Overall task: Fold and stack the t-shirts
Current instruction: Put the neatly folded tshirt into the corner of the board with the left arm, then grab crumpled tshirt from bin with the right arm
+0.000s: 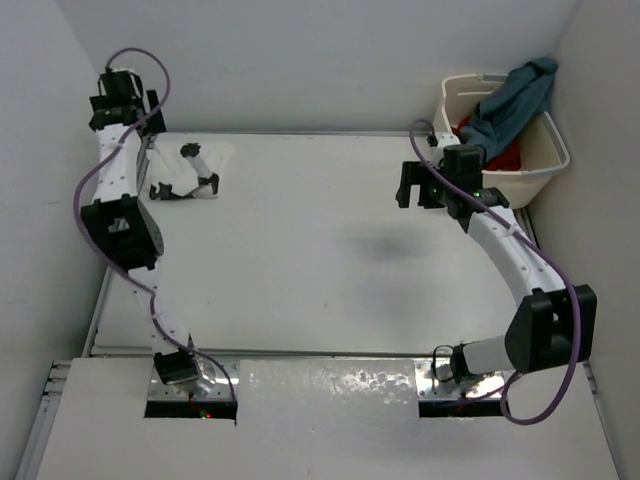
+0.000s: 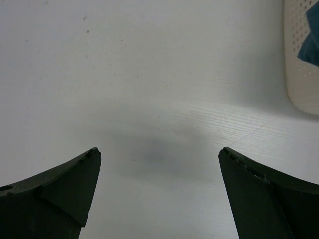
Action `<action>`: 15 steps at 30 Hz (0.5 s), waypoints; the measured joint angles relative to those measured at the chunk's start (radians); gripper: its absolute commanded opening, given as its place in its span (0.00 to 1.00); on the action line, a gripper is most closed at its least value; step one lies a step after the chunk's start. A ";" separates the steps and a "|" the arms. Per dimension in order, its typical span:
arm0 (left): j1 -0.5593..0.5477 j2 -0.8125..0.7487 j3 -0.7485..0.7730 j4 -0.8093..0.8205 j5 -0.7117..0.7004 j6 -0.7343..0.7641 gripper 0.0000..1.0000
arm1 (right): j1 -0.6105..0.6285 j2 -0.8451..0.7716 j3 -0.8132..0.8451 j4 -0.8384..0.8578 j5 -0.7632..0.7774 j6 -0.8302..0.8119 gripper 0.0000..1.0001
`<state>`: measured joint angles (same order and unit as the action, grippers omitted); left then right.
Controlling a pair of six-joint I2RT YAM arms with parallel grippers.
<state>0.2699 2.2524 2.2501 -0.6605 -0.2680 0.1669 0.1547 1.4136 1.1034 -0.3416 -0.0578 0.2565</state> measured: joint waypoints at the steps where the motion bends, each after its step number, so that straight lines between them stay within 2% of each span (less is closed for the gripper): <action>1: 0.000 -0.072 -0.039 0.007 0.018 -0.051 1.00 | 0.000 -0.012 0.000 0.000 0.008 0.000 0.99; 3: -0.002 -0.231 -0.142 0.011 0.074 -0.141 1.00 | 0.000 -0.039 -0.009 0.008 0.030 0.000 0.99; 4: -0.012 -0.331 -0.241 0.059 0.098 -0.202 1.00 | 0.000 -0.057 -0.021 0.012 0.040 0.000 0.99; 6: -0.060 -0.505 -0.404 0.078 0.054 -0.295 1.00 | 0.000 -0.085 -0.041 0.012 0.056 0.001 0.99; 8: -0.190 -0.635 -0.551 0.112 -0.042 -0.373 1.00 | 0.000 -0.107 -0.063 0.011 0.075 0.001 0.99; 10: -0.373 -0.716 -0.690 0.177 -0.053 -0.435 1.00 | 0.000 -0.122 -0.084 0.008 0.105 0.002 0.99; 12: -0.523 -0.758 -0.841 0.256 0.055 -0.489 1.00 | 0.000 -0.136 -0.101 -0.002 0.146 0.002 0.99; 15: -0.578 -0.770 -1.025 0.320 0.213 -0.563 1.00 | 0.000 -0.142 -0.102 -0.012 0.220 0.004 0.99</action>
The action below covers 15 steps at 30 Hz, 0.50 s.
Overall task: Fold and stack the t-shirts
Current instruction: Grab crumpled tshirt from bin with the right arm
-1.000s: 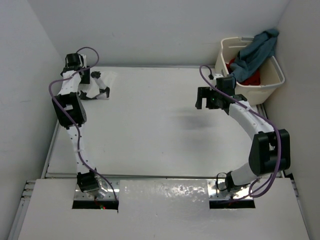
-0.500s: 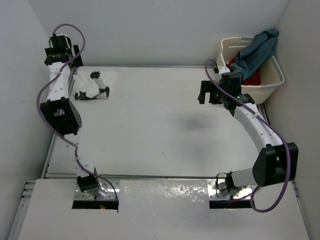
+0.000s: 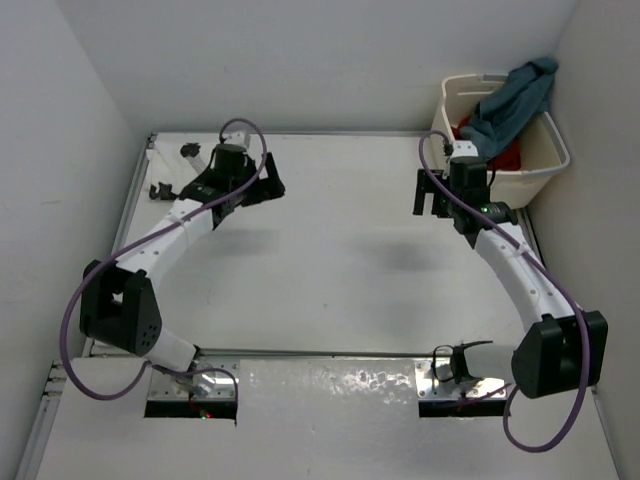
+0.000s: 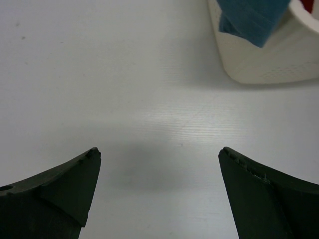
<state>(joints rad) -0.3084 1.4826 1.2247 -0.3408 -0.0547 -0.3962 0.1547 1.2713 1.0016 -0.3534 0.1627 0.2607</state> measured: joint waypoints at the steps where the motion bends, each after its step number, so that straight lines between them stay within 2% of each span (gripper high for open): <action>1: 0.007 0.001 -0.047 0.005 0.022 -0.024 1.00 | -0.003 0.003 0.012 -0.014 0.026 -0.001 0.99; 4: 0.022 0.003 -0.098 -0.006 0.048 -0.063 1.00 | -0.027 0.054 0.114 -0.063 0.093 0.000 0.99; 8: 0.025 0.002 -0.076 0.022 0.056 -0.080 1.00 | -0.136 0.204 0.383 -0.108 0.166 0.010 0.99; 15: 0.025 -0.001 -0.032 0.039 0.047 -0.083 1.00 | -0.240 0.570 0.862 -0.155 0.280 0.017 0.99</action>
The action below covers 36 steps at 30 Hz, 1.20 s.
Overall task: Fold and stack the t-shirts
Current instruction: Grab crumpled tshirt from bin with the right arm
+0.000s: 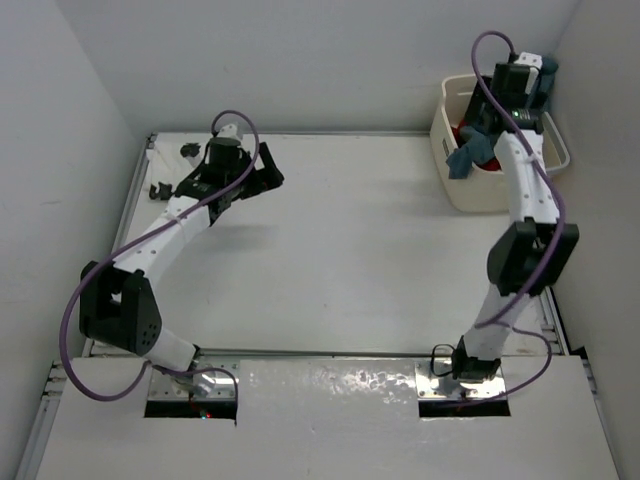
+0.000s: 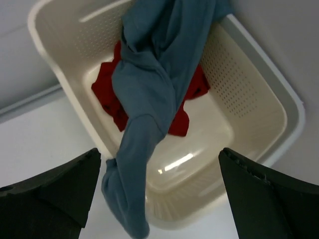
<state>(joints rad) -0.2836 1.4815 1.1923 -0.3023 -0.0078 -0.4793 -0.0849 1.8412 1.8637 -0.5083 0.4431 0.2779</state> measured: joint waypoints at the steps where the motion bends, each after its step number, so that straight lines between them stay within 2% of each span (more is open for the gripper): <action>1: 0.000 0.005 0.015 -0.006 -0.003 0.000 1.00 | -0.005 0.067 0.077 -0.026 0.003 0.005 0.99; 3: -0.003 0.018 0.047 -0.011 -0.010 0.003 1.00 | -0.014 0.214 0.247 -0.073 0.009 0.013 0.99; 6: -0.003 0.031 0.069 -0.012 -0.018 0.005 1.00 | -0.025 0.357 0.365 -0.101 -0.009 0.036 0.97; 7: -0.003 0.033 0.069 -0.013 -0.021 0.005 1.00 | -0.029 0.379 0.363 -0.108 -0.018 0.045 0.93; 8: -0.003 0.036 0.069 -0.016 -0.024 0.005 1.00 | -0.035 0.389 0.339 -0.116 -0.034 0.058 0.82; 9: -0.003 0.041 0.069 -0.017 -0.026 0.004 1.00 | -0.040 0.392 0.314 -0.129 -0.043 0.064 0.75; 13: -0.003 0.069 0.071 -0.029 -0.035 0.008 1.00 | -0.053 0.395 0.268 -0.186 -0.074 0.106 0.67; 14: -0.003 0.076 0.071 -0.034 -0.037 0.009 1.00 | -0.056 0.395 0.270 -0.198 -0.076 0.113 0.60; 15: -0.003 0.081 0.071 -0.039 -0.039 0.011 1.00 | -0.058 0.394 0.273 -0.206 -0.076 0.117 0.43; 16: -0.003 0.085 0.071 -0.043 -0.042 0.013 1.00 | -0.059 0.393 0.274 -0.209 -0.077 0.119 0.34; 18: -0.003 0.088 0.072 -0.047 -0.047 0.016 1.00 | -0.058 0.388 0.264 -0.203 -0.082 0.130 0.22; 19: -0.003 0.088 0.074 -0.048 -0.048 0.019 1.00 | -0.058 0.381 0.251 -0.196 -0.085 0.131 0.12; 22: -0.003 0.088 0.086 -0.048 -0.050 0.027 1.00 | -0.058 0.369 0.241 -0.187 -0.101 0.122 0.00; 27: -0.003 0.088 0.091 -0.043 -0.037 0.033 1.00 | -0.056 0.336 0.273 -0.135 -0.158 0.095 0.00; 31: -0.003 0.087 0.091 -0.037 -0.024 0.039 1.00 | -0.042 0.241 0.299 -0.059 -0.200 0.045 0.00; 36: -0.003 0.067 0.084 -0.030 -0.022 0.053 1.00 | 0.069 0.060 0.351 0.039 -0.232 -0.080 0.00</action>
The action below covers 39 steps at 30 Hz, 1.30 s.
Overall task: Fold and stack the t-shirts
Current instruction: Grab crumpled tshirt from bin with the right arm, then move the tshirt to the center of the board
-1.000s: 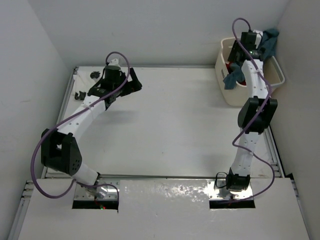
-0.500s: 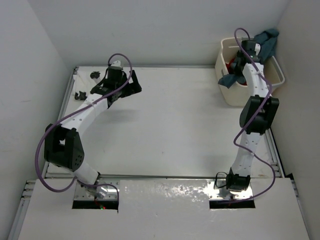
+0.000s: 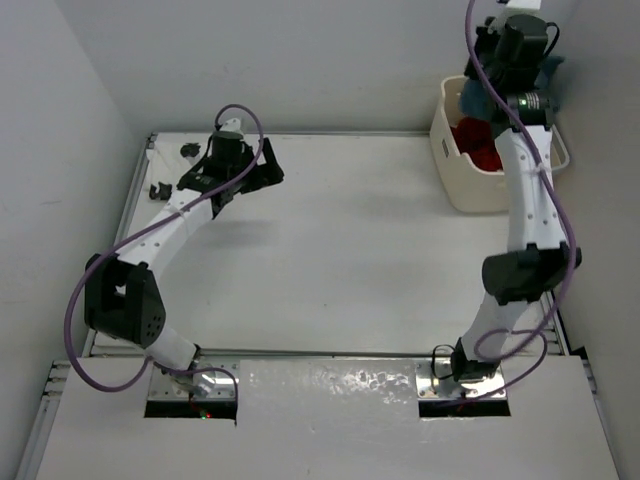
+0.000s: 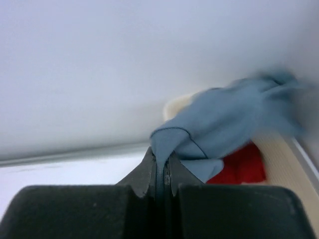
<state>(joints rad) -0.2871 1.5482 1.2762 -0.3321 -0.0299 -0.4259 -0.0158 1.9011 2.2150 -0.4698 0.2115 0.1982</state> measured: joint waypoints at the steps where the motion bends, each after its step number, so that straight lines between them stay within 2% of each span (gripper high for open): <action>1: 0.000 -0.010 -0.003 0.000 0.000 0.001 1.00 | 0.035 -0.045 0.001 0.022 -0.023 -0.019 0.00; 4: 0.000 -0.038 -0.017 0.016 -0.010 0.003 1.00 | 0.117 -0.169 -0.014 0.095 -0.212 -0.004 0.00; 6: 0.000 -0.050 -0.022 0.020 -0.021 0.003 1.00 | 0.165 -0.234 -0.015 0.154 -0.393 0.037 0.00; 11: 0.000 -0.077 -0.056 0.026 -0.060 0.007 1.00 | 0.238 -0.286 -0.021 0.343 -0.798 0.221 0.00; 14: 0.000 -0.105 -0.083 0.015 -0.088 0.007 1.00 | 0.241 -0.288 -0.080 0.397 -0.902 0.282 0.00; 16: 0.000 -0.126 -0.095 0.006 -0.113 0.006 1.00 | 0.240 -0.302 -0.169 0.373 -0.904 0.272 0.00; 20: 0.000 -0.182 -0.119 -0.032 -0.186 -0.007 1.00 | 0.199 -0.404 -0.547 0.348 -0.810 0.249 0.00; 21: 0.000 -0.198 -0.127 -0.043 -0.204 -0.013 1.00 | 0.167 -0.429 -0.649 0.335 -0.785 0.254 0.09; 23: 0.000 -0.223 -0.142 -0.068 -0.234 -0.029 1.00 | 0.090 -0.465 -0.846 0.330 -0.721 0.268 0.51; 24: 0.000 -0.232 -0.149 -0.080 -0.246 -0.036 1.00 | 0.060 -0.473 -0.925 0.307 -0.678 0.267 0.57; 25: 0.000 -0.239 -0.156 -0.094 -0.258 -0.044 1.00 | 0.026 -0.475 -0.991 0.272 -0.623 0.254 0.70; 26: 0.000 -0.242 -0.159 -0.113 -0.274 -0.054 1.00 | 0.005 -0.472 -1.047 0.238 -0.567 0.238 0.98; 29: 0.000 -0.244 -0.170 -0.162 -0.306 -0.076 1.00 | 0.000 -0.458 -1.102 0.134 -0.490 0.196 0.99; 33: 0.000 -0.244 -0.181 -0.246 -0.344 -0.130 1.00 | 0.056 -0.459 -1.099 0.053 -0.410 0.106 0.99; 35: 0.000 -0.244 -0.195 -0.280 -0.362 -0.162 1.00 | 0.127 -0.467 -1.099 0.013 -0.344 0.057 0.99; 39: 0.004 -0.242 -0.275 -0.310 -0.381 -0.215 1.00 | 0.304 -0.475 -1.156 0.006 -0.340 0.031 0.99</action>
<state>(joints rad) -0.2832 1.3060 1.0008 -0.6418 -0.4114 -0.6411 0.2886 1.4265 1.0588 -0.4641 -0.1280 0.2287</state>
